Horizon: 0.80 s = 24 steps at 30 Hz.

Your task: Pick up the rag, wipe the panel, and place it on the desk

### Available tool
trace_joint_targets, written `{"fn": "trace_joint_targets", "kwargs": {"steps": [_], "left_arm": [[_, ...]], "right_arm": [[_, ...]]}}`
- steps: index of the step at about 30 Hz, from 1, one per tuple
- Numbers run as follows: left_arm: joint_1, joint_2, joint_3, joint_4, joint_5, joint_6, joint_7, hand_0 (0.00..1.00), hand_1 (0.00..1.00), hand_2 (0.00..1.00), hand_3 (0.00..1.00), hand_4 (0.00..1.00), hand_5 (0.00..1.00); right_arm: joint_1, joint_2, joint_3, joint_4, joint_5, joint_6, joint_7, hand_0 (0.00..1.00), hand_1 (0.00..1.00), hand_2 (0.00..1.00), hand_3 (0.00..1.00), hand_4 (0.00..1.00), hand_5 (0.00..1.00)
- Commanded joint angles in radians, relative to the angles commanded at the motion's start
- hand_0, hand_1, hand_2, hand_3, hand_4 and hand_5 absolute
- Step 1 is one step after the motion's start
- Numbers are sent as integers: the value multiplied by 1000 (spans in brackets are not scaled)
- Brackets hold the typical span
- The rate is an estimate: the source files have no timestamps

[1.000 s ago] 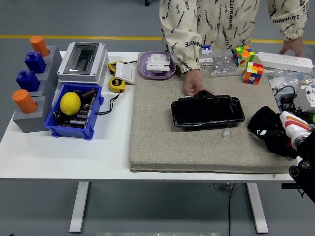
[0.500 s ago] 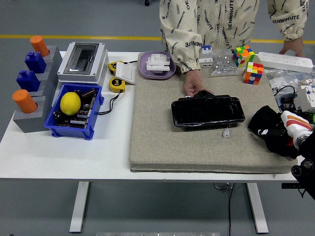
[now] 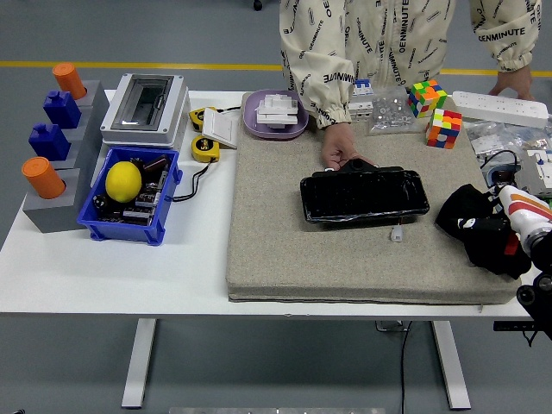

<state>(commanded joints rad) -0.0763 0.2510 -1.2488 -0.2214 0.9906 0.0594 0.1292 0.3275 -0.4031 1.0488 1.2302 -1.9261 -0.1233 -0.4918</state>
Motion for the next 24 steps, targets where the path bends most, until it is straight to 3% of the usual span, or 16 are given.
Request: {"fn": "trace_joint_targets", "kwargs": {"steps": [10, 11, 12, 16, 17, 20, 24], "left_arm": [[-3, -1, -4, 0, 4, 1, -1, 652, 661, 693, 581, 675, 436], [-3, -1, -4, 0, 4, 1, -1, 652, 660, 695, 580, 675, 436], [-3, -1, -4, 0, 4, 1, -1, 652, 660, 695, 580, 675, 436], [-4, -2, -4, -1, 5, 0, -1, 652, 660, 695, 580, 675, 436], [-4, -2, -4, -1, 5, 0, -1, 652, 660, 695, 581, 675, 434], [-4, -4, -5, -1, 5, 1, -1, 652, 660, 695, 581, 675, 434], [-4, -7, -5, -1, 5, 0, -1, 652, 660, 693, 580, 674, 435]], "right_arm": [[-25, -28, 83, 104, 4, 9, -2, 715, 710, 794, 789, 998, 560], [-28, -32, 94, 117, 7, 17, -3, 801, 787, 862, 845, 998, 601], [-32, -34, 102, 127, 11, 23, -3, 801, 787, 862, 845, 998, 601], [-57, -44, 146, 180, 76, 26, 42, 801, 787, 862, 845, 998, 601], [-66, -46, 158, 192, 98, 14, 62, 966, 921, 957, 929, 998, 642], [-90, -45, 189, 213, 190, -44, 138, 966, 921, 957, 929, 998, 642], [-123, -36, 231, 226, 359, -160, 284, 981, 917, 955, 928, 998, 689]]}}
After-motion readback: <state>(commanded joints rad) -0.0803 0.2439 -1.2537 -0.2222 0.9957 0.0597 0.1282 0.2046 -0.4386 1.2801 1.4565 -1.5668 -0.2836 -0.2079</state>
